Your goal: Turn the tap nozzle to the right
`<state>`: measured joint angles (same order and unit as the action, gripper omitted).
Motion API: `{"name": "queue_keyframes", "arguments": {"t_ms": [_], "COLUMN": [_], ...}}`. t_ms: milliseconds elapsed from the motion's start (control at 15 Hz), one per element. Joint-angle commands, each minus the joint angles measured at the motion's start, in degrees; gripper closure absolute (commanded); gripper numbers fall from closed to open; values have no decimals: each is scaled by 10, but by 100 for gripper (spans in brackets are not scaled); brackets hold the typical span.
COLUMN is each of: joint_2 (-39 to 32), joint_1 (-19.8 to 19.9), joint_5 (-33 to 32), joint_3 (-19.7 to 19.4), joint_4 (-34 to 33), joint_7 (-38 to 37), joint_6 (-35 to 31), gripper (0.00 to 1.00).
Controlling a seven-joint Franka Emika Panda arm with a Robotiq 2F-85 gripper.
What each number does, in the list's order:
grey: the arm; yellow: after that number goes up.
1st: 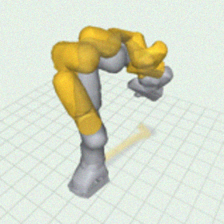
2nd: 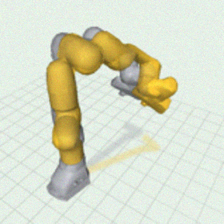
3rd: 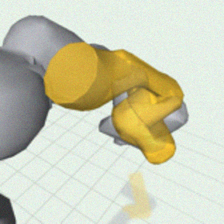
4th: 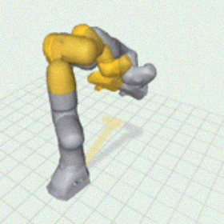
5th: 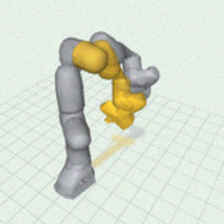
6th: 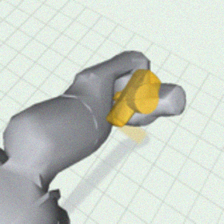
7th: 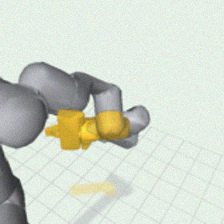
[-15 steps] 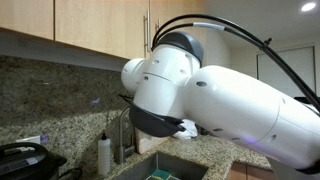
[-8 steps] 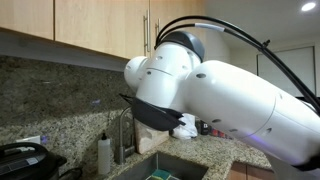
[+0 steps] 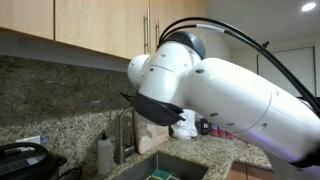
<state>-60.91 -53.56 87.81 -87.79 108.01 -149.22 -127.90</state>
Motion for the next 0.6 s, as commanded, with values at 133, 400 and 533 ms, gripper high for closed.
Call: {"name": "queue_keyframes", "arguments": {"t_ms": [133,400,533], "joint_2": [2,96,64], "joint_1": [-34,-110,-131], "joint_5": [-18,-132,-118], "joint_3": [-47,-50,-93], "joint_4": [30,102,125], "joint_7": [0,1,7], "joint_6": [-4,-104,-60], "gripper": [0,0,0]}}
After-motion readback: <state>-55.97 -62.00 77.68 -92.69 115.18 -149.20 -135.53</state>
